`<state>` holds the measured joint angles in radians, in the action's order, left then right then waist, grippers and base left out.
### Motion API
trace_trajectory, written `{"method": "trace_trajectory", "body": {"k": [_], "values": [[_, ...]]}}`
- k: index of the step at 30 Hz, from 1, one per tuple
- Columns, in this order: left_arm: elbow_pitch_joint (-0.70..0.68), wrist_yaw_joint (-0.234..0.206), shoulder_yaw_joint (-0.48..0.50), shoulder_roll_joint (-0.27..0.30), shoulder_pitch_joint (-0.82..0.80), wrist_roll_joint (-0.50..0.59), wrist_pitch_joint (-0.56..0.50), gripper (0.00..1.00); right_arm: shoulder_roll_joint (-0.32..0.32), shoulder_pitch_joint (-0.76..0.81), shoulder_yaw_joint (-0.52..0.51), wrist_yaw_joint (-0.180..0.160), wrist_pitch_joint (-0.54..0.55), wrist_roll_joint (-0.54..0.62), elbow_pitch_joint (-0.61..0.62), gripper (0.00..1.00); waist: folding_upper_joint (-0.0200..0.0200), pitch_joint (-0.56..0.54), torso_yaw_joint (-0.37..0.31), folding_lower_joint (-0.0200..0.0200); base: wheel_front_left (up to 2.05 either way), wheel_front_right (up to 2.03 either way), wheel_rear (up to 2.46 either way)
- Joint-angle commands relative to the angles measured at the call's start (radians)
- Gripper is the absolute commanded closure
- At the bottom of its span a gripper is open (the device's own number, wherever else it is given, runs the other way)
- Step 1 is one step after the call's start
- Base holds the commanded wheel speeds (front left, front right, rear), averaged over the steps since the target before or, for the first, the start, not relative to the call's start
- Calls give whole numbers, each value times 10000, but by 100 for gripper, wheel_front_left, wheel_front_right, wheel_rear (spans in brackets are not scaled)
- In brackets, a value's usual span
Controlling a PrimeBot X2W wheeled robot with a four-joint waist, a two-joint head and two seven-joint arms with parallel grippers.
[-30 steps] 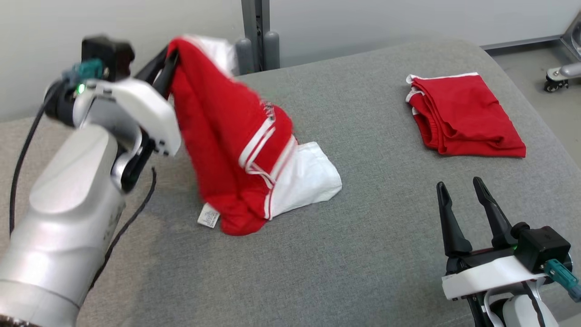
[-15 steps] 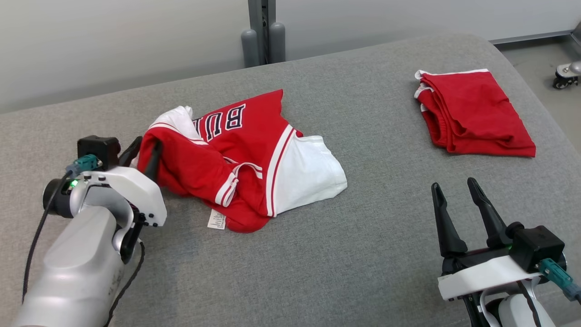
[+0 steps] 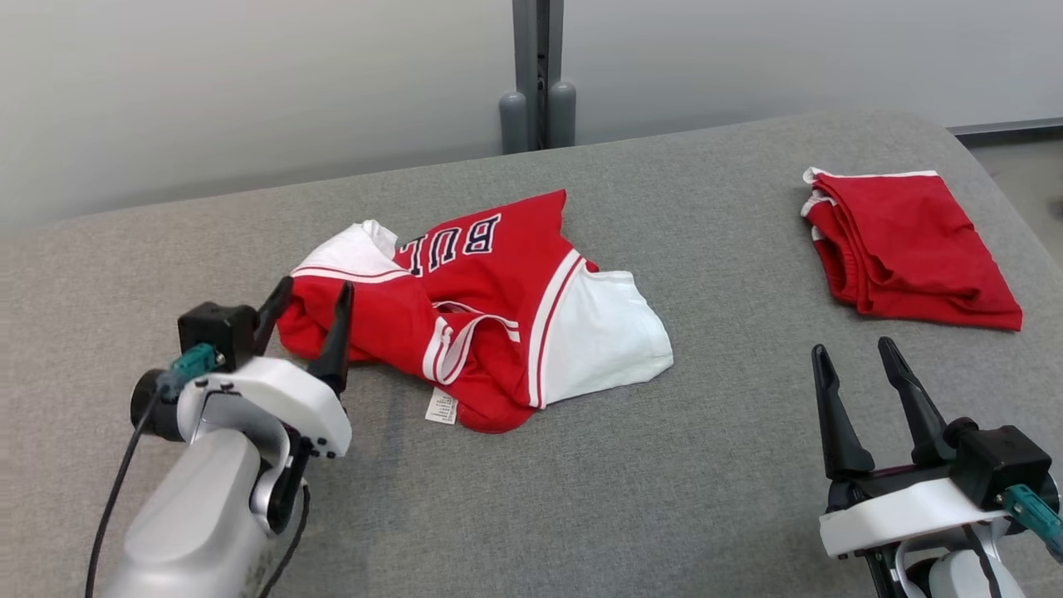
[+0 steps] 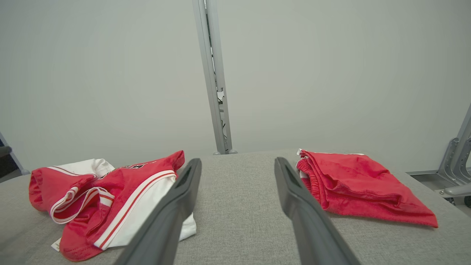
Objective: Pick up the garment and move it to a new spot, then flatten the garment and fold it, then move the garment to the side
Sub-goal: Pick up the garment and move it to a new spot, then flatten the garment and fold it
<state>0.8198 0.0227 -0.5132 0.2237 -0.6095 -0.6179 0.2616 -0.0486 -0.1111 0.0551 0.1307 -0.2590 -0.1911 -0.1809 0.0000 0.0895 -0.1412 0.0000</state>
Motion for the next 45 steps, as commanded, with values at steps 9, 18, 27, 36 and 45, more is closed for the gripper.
{"method": "trace_trajectory", "body": {"k": [9,18,27,36,45], "values": [[-3241,-862,1369,102,2716,1001,44,0,-42,384,-125,3,9,188,32,0,0,-480,659,0,0,0,0],[-5565,-1448,2672,-759,5186,1853,45,0,-43,788,-245,3,-11,155,167,0,0,-697,1088,0,0,0,0],[-6092,-1265,3175,-1279,6099,2589,46,0,-45,1011,-169,3,-44,9,185,0,0,-798,1235,0,0,0,0],[-5859,-1053,3448,-1476,6154,2895,46,0,-43,893,9,3,-68,-102,47,0,0,-836,1282,0,0,0,0],[-5712,-924,3611,-1568,6093,3034,46,0,-43,859,1,3,-70,-22,-4,0,0,-841,1278,0,0,0,0]]}}
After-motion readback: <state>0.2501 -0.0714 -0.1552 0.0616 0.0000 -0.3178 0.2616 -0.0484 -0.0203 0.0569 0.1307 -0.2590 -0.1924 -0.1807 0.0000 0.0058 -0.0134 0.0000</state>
